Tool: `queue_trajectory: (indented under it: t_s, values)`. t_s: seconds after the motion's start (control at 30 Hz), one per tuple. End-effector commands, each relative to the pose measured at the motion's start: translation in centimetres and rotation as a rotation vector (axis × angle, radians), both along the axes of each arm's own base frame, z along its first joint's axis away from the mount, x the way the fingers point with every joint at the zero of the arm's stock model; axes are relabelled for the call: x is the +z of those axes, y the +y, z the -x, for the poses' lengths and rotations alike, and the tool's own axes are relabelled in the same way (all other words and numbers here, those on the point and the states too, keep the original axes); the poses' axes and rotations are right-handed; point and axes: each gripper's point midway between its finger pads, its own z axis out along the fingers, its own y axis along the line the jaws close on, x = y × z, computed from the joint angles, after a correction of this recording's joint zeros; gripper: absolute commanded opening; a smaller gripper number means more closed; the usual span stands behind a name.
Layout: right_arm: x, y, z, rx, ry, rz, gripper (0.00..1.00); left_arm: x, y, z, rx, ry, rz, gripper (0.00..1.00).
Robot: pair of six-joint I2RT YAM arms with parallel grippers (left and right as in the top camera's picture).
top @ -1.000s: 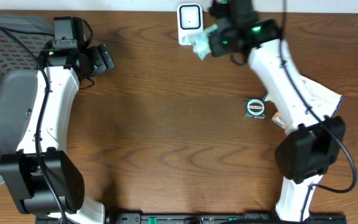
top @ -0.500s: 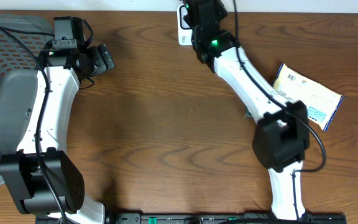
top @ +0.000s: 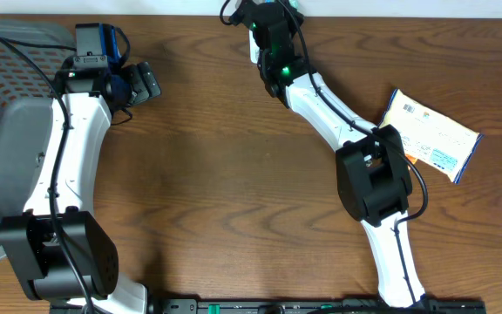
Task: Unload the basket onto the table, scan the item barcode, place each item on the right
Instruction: 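Carry the wipe pack up and hold it at the white scanner, then carry the wipe pack right and release it by the other items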
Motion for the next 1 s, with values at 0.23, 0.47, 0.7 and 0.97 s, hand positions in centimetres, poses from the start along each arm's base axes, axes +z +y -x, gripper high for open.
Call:
queue_trajectory:
  t_s: [0.23,0.47,0.7,0.97]
  values:
    - [1.0,0.9,0.4,0.005,-0.018,0.018,0.01,1.2,0.1,-0.3,-0.008,-0.028,-0.017,0.97]
    - [4.2,1.2,2.8,0.028,0.045,-0.199,0.01,1.2,0.1,-0.3,-0.008,-0.028,-0.017,0.98]
    - [9.1,1.0,10.6,0.137,0.325,-0.556,0.01,1.2,0.1,-0.3,-0.008,-0.028,-0.017,0.98]
    - [7.3,-4.3,20.0,-0.015,0.747,-0.779,0.01,1.2,0.1,-0.3,-0.008,-0.028,-0.017,0.98]
